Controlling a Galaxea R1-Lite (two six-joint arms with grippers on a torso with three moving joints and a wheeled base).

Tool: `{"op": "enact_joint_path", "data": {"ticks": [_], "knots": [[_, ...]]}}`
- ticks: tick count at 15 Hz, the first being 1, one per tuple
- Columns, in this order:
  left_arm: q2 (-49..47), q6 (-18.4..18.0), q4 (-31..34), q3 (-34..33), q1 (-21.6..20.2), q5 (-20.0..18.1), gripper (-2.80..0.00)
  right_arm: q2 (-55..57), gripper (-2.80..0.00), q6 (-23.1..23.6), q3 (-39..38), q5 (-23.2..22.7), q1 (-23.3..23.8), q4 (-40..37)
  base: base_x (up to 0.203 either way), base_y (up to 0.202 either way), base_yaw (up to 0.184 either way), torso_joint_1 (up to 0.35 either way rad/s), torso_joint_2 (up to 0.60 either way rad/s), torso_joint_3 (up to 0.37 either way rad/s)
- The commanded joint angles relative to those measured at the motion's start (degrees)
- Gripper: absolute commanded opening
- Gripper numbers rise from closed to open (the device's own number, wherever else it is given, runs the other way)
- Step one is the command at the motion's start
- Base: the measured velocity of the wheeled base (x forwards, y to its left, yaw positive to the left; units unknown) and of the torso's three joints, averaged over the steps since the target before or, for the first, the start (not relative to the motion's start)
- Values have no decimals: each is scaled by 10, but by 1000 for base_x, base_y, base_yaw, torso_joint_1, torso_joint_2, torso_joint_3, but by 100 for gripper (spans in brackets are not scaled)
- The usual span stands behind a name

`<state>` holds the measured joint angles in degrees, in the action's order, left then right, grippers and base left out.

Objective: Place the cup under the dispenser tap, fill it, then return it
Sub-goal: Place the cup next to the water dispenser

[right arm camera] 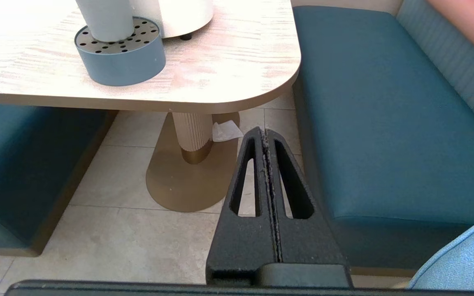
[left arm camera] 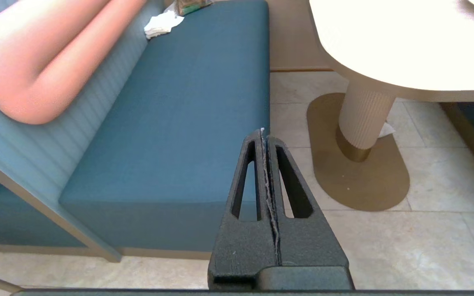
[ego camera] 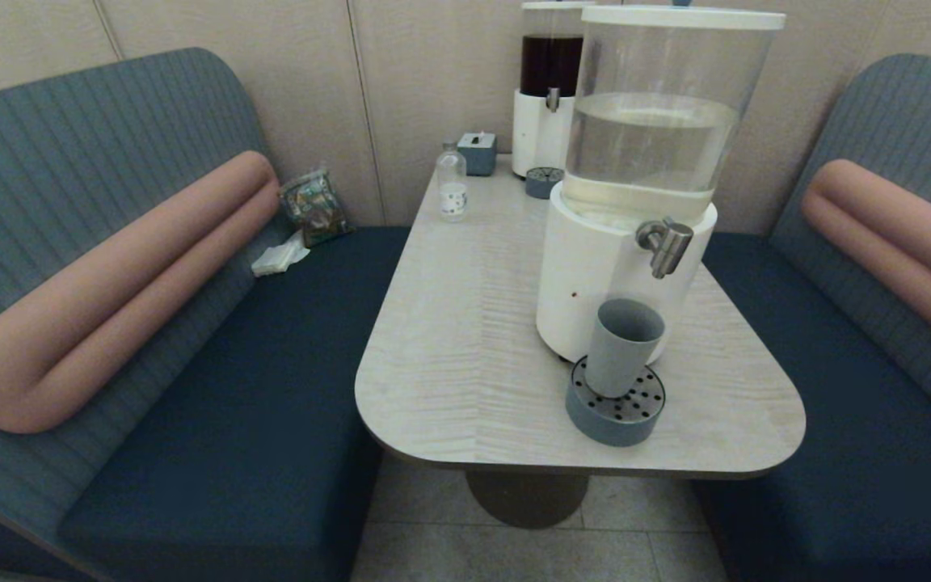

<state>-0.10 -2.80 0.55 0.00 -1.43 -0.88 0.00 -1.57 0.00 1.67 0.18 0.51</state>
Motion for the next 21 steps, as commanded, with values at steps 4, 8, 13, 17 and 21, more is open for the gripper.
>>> {"op": "enact_joint_path", "data": {"ticks": [4, 8, 13, 17, 21], "knots": [[-1, 2, 0, -1, 0, 0, -280, 1, -280, 0, 0, 0, 0, 0, 0, 0, 0, 0, 0, 0], [-1, 5, -10, 21, 0, 20, -280, 1, -280, 0, 0, 0, 0, 0, 0, 0, 0, 0, 0, 0], [-63, 8, 35, 218, 0, 21, -280, 1, -280, 0, 0, 0, 0, 0, 0, 0, 0, 0, 0, 0], [-240, 8, 45, 342, 0, -2, -280, 1, -280, 0, 0, 0, 0, 0, 0, 0, 0, 0, 0, 0], [-444, 31, -8, 406, 0, -97, -280, 1, -280, 0, 0, 0, 0, 0, 0, 0, 0, 0, 0, 0]]}}
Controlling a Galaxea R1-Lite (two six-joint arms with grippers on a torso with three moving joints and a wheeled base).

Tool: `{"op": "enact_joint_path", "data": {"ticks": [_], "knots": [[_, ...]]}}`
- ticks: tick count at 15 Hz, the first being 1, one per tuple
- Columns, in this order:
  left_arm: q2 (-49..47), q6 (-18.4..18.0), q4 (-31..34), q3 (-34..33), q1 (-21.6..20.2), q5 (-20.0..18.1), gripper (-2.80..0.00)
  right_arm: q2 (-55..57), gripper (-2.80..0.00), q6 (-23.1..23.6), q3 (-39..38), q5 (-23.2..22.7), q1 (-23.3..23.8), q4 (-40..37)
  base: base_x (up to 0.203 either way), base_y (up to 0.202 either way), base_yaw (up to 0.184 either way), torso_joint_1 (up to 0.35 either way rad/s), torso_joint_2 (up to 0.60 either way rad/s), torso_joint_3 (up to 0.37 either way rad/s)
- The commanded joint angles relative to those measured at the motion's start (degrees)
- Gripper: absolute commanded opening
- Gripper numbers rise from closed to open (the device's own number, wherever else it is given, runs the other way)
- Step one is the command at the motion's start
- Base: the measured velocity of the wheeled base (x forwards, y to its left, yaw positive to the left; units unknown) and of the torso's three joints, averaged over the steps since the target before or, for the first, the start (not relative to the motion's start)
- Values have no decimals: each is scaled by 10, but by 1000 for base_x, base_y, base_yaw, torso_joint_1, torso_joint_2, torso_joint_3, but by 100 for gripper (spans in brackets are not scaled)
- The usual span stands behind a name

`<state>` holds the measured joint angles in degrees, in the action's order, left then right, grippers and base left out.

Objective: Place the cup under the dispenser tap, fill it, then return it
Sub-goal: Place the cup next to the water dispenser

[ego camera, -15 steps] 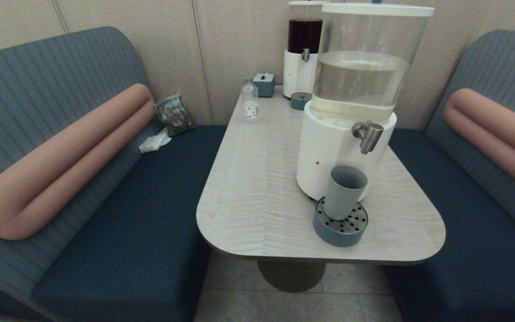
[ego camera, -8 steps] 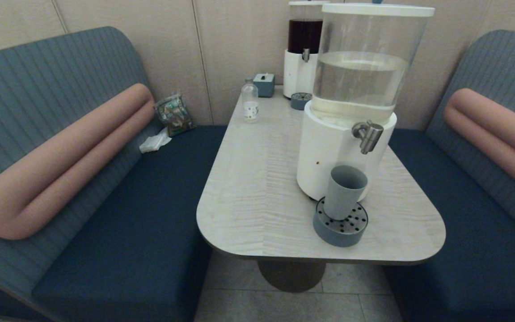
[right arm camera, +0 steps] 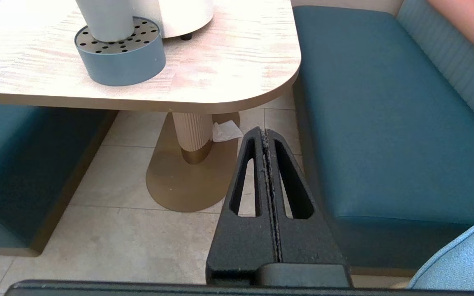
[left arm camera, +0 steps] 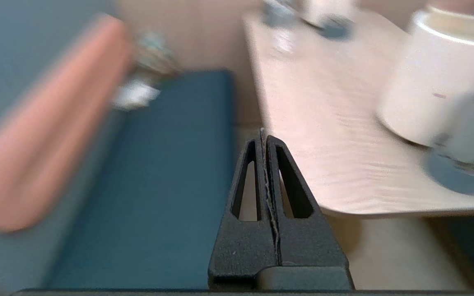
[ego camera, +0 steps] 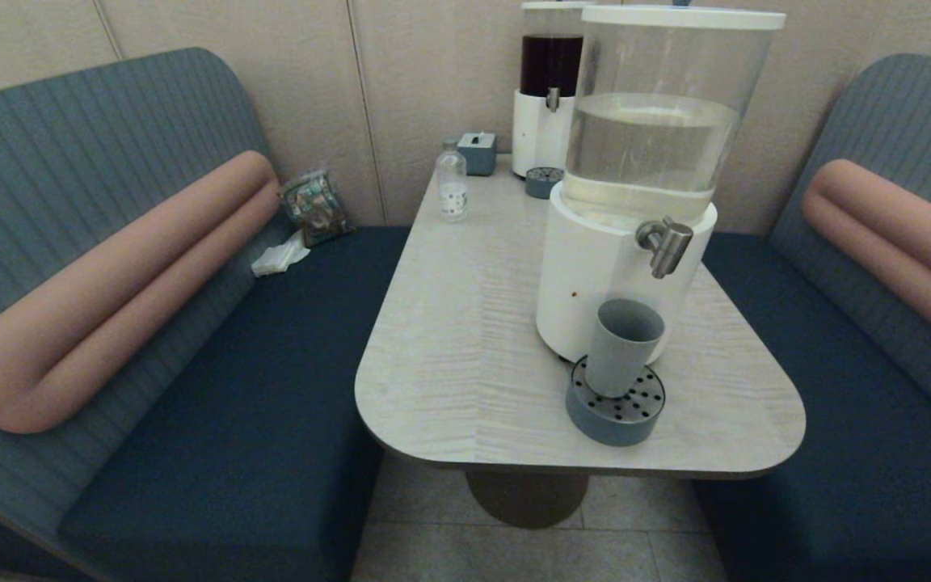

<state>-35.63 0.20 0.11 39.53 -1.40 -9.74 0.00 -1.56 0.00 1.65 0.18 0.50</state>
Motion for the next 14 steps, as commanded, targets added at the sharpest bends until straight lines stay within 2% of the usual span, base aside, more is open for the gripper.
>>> {"op": "enact_joint_path", "data": {"ticks": [1, 3, 6, 7, 9, 12, 14], "knots": [[-126, 5, -20, 15, 0, -36, -280, 1, -280, 0, 0, 0, 0, 0, 0, 0, 0, 0, 0, 0], [-207, 11, -57, 24, 0, -91, -280, 1, -280, 0, 0, 0, 0, 0, 0, 0, 0, 0, 0, 0], [-335, 12, -134, 25, 2, -132, -280, 1, -280, 0, 0, 0, 0, 0, 0, 0, 0, 0, 0, 0], [-378, 11, -163, 24, 5, -139, 0, 1, -280, 0, 0, 0, 0, 0, 0, 0, 0, 0, 0, 0], [-444, 8, -250, 7, 22, -147, 0, 1, -280, 0, 0, 0, 0, 0, 0, 0, 0, 0, 0, 0], [-469, 7, -358, -65, 108, -147, 0, 1, -280, 0, 0, 0, 0, 0, 0, 0, 0, 0, 0, 0], [-490, 4, -409, -98, 162, -145, 0, 1, -280, 0, 0, 0, 0, 0, 0, 0, 0, 0, 0, 0]]}}
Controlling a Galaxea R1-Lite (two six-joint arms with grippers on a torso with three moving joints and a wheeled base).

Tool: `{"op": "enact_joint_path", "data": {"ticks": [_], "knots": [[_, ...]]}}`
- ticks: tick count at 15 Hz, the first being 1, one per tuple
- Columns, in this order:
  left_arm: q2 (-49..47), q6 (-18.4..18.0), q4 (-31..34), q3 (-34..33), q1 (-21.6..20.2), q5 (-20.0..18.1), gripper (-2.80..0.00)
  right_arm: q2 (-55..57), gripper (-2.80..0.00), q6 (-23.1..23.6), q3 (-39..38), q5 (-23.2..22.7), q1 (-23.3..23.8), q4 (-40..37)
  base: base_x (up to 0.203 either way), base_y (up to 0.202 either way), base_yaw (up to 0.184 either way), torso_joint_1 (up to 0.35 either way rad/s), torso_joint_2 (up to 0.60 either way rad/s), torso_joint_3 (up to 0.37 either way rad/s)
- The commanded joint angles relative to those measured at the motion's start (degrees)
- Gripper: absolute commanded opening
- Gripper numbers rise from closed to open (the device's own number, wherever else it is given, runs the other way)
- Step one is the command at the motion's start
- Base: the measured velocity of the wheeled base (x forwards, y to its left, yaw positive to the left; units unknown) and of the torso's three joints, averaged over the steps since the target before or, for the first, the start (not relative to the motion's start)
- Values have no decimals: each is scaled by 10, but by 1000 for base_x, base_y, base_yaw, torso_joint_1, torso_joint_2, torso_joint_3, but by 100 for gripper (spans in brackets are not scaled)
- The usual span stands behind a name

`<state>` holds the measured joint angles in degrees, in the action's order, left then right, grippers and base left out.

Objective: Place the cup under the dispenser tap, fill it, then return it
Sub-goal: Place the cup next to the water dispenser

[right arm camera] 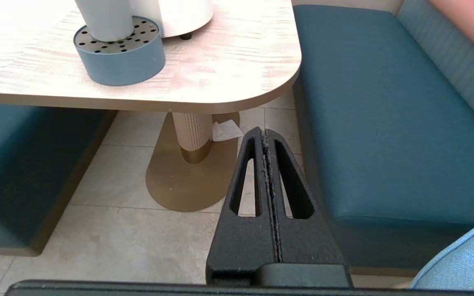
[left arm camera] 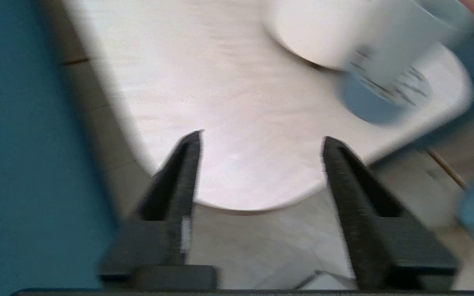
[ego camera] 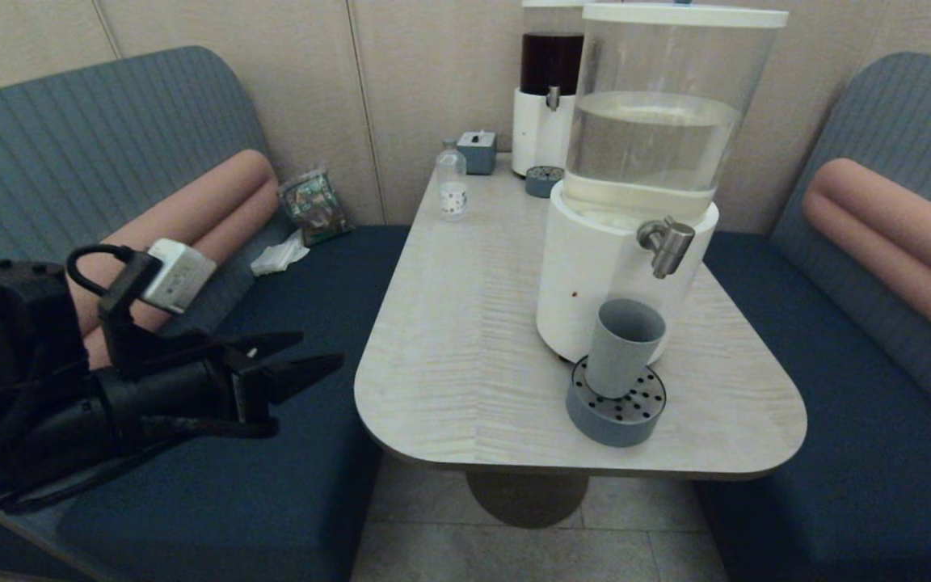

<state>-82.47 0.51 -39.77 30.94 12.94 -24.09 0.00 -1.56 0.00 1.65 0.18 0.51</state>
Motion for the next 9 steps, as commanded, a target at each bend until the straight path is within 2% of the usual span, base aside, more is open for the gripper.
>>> {"op": "enact_joint_path", "data": {"ticks": [1, 6, 9], "knots": [[-35, -2, -32, -24, 39, 0, 0, 1, -280, 0, 0, 0, 0, 0, 0, 0, 0, 0, 0, 0], [-56, -18, -171, -101, 113, -1, 0, 1, -280, 0, 0, 0, 0, 0, 0, 0, 0, 0, 0, 0], [-110, -26, -223, -114, 132, 0, 0, 1, -280, 0, 0, 0, 0, 0, 0, 0, 0, 0, 0, 0]]}}
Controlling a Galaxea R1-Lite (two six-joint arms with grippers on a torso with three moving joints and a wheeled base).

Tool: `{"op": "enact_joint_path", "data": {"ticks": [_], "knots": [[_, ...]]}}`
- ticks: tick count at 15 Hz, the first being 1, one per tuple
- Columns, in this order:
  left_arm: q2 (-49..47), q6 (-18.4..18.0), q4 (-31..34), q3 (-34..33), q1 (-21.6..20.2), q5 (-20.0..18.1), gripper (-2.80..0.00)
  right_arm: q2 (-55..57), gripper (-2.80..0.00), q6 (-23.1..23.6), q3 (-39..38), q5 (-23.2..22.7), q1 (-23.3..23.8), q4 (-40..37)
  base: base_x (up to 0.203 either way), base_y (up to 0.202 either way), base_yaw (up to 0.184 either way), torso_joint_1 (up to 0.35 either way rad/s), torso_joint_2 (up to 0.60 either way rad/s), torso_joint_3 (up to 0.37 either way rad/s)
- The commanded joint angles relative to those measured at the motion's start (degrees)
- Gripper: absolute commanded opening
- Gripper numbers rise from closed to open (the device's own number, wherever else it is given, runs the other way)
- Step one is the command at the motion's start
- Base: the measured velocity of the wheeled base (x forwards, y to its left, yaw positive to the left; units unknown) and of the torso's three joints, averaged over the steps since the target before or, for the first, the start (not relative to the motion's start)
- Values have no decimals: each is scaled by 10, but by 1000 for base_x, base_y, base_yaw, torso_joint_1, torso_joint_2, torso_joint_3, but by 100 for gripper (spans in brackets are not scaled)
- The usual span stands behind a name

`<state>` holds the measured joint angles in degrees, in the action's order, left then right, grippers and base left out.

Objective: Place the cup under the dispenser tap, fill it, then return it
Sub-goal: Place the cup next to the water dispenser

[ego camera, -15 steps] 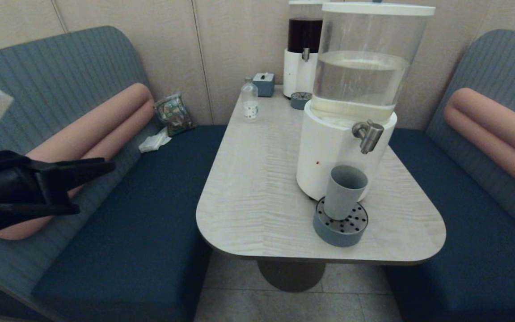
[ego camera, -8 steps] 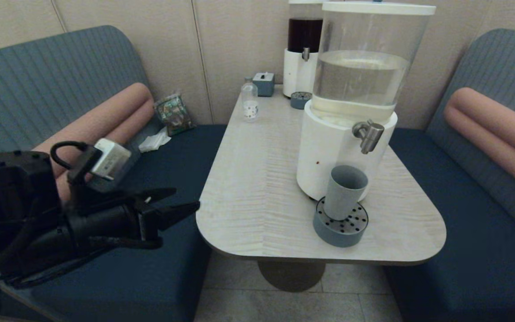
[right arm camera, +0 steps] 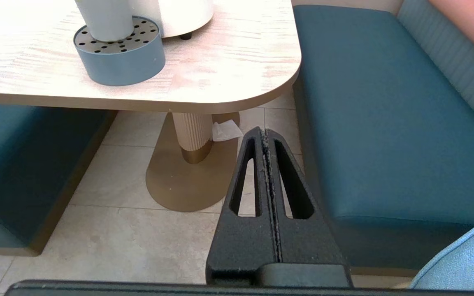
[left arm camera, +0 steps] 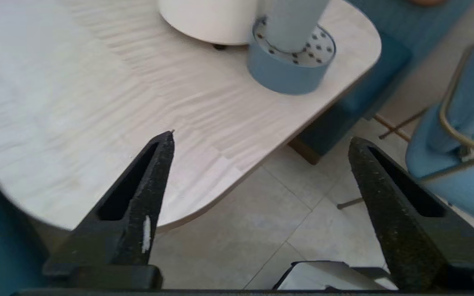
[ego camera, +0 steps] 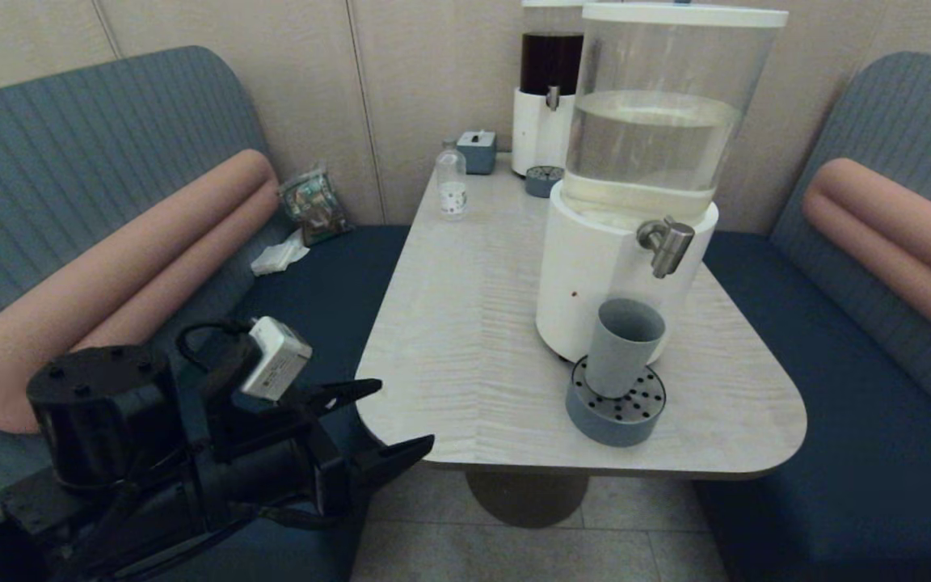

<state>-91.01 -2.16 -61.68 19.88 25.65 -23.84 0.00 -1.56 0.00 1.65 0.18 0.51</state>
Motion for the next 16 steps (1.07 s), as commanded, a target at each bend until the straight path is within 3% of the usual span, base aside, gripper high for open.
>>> {"op": "enact_joint_path", "data": {"ticks": [1, 3, 8, 10, 16], "knots": [[-46, -5, -30, -6, 9, 2, 0, 1, -280, 0, 0, 0, 0, 0, 0, 0, 0, 0, 0, 0], [-80, -8, -95, -14, 34, 29, 0, 1, -280, 0, 0, 0, 0, 0, 0, 0, 0, 0, 0, 0], [-165, -3, -249, -19, 120, 143, 0, 1, -280, 0, 0, 0, 0, 0, 0, 0, 0, 0, 0, 0], [-191, -1, -259, -8, 155, 193, 0, 1, -280, 0, 0, 0, 0, 0, 0, 0, 0, 0, 0, 0], [-196, 5, -260, 33, 221, 244, 0, 1, -280, 0, 0, 0, 0, 0, 0, 0, 0, 0, 0, 0]]}}
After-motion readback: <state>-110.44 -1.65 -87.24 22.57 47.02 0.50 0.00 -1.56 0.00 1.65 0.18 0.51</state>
